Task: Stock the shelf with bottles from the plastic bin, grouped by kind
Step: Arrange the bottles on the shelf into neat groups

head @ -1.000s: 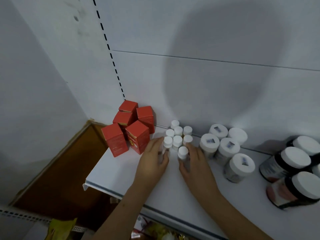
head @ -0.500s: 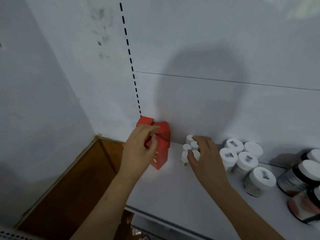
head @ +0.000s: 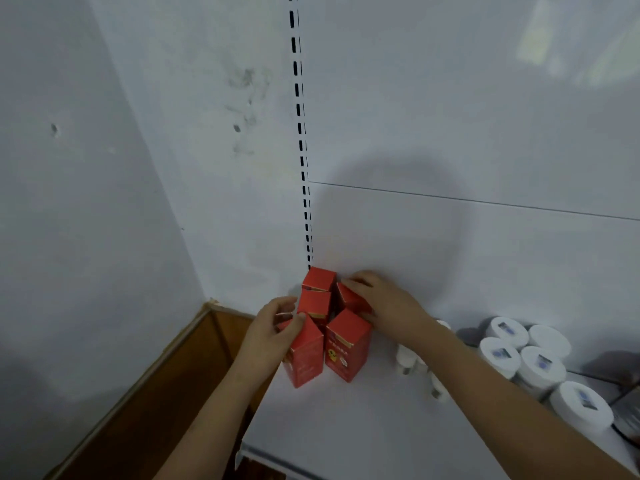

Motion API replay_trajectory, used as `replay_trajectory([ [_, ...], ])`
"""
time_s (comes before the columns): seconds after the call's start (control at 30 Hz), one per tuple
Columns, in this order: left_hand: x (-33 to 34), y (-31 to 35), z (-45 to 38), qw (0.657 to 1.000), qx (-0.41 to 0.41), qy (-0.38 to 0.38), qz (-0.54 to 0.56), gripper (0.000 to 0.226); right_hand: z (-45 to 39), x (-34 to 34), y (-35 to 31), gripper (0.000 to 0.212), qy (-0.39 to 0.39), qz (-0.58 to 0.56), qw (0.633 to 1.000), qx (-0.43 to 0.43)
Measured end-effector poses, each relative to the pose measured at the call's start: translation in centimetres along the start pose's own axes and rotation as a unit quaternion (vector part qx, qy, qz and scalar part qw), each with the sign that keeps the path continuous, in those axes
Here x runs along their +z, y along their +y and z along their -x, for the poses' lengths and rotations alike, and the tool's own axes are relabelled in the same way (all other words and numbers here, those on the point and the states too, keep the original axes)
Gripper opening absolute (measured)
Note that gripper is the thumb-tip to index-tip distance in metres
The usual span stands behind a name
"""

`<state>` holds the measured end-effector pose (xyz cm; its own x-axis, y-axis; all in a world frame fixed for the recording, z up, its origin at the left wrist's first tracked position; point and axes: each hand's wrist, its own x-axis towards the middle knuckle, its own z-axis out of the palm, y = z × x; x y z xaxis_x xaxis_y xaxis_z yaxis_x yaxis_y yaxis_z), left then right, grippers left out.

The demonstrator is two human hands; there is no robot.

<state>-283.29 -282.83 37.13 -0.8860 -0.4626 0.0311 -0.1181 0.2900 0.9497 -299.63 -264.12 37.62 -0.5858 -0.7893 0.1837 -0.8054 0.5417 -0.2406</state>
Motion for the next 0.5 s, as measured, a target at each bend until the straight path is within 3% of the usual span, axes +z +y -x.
replay_trajectory([
  [0.2, -0.2, -0.5, 1.6, 0.998, 0.005, -0.043, 0.048, 0.026, -0.1, -0.8, 0.8, 0.060, 0.000, -0.043, 0.998, -0.042],
  [0.3, -0.5, -0.9, 2.3, 0.997, -0.006, -0.032, 0.069, 0.044, 0.3, -1.5, 1.2, 0.061, -0.006, -0.030, 0.998, -0.050],
  [0.43, -0.3, -1.7, 3.0, 0.995, -0.013, -0.037, 0.093, 0.062, 0.5, -2.1, 1.9, 0.066, -0.069, -0.136, 0.988, -0.020],
  [0.5, 0.0, -2.1, 3.1, 0.993, -0.014, -0.061, 0.100, 0.063, 0.5, -2.3, 1.9, 0.057, -0.085, -0.206, 0.975, 0.004],
])
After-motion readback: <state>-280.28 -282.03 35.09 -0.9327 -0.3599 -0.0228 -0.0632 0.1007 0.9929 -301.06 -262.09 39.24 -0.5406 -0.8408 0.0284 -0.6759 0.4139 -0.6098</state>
